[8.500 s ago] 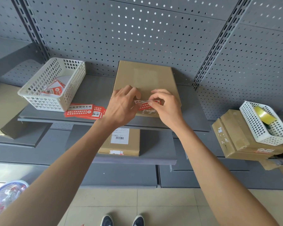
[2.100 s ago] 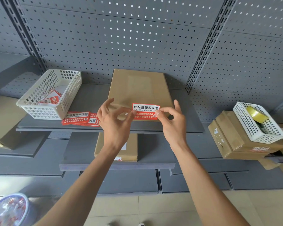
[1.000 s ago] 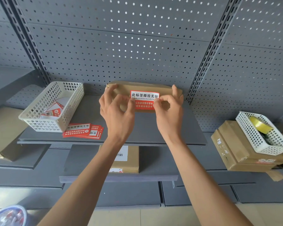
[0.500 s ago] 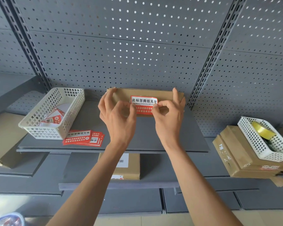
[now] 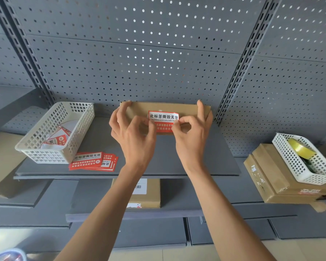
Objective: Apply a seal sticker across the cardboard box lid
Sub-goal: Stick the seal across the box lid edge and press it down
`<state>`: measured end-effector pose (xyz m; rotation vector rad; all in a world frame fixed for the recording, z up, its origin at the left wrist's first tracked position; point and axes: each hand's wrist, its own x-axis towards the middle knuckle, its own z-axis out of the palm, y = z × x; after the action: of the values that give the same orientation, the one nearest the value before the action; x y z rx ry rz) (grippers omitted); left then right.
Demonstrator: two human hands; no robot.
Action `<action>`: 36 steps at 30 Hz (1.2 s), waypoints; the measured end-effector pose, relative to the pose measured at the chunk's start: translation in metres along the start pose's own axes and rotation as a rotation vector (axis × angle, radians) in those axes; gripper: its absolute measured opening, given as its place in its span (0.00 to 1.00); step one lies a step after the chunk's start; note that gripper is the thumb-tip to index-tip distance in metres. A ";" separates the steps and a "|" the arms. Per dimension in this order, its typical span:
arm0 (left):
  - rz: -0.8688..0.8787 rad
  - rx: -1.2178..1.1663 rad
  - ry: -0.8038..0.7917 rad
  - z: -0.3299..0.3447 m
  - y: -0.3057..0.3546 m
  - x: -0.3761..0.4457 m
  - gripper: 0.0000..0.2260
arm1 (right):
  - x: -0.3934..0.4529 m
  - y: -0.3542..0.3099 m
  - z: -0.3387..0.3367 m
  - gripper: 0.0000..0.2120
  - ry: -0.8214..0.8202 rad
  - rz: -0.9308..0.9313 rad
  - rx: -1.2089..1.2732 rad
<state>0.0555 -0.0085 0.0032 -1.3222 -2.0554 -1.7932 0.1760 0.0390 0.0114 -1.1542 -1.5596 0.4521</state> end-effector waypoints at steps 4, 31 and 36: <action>0.039 0.053 0.015 0.001 -0.002 0.001 0.09 | 0.002 0.004 0.003 0.06 0.024 -0.032 -0.008; -0.043 0.079 0.026 0.013 0.007 0.002 0.15 | -0.002 -0.012 0.019 0.31 0.203 -0.006 -0.124; -0.076 0.082 0.062 0.018 0.008 0.007 0.18 | 0.000 -0.012 0.027 0.32 0.251 0.017 -0.139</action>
<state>0.0648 0.0098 0.0078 -1.1675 -2.1485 -1.7360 0.1467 0.0413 0.0123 -1.2792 -1.3793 0.2028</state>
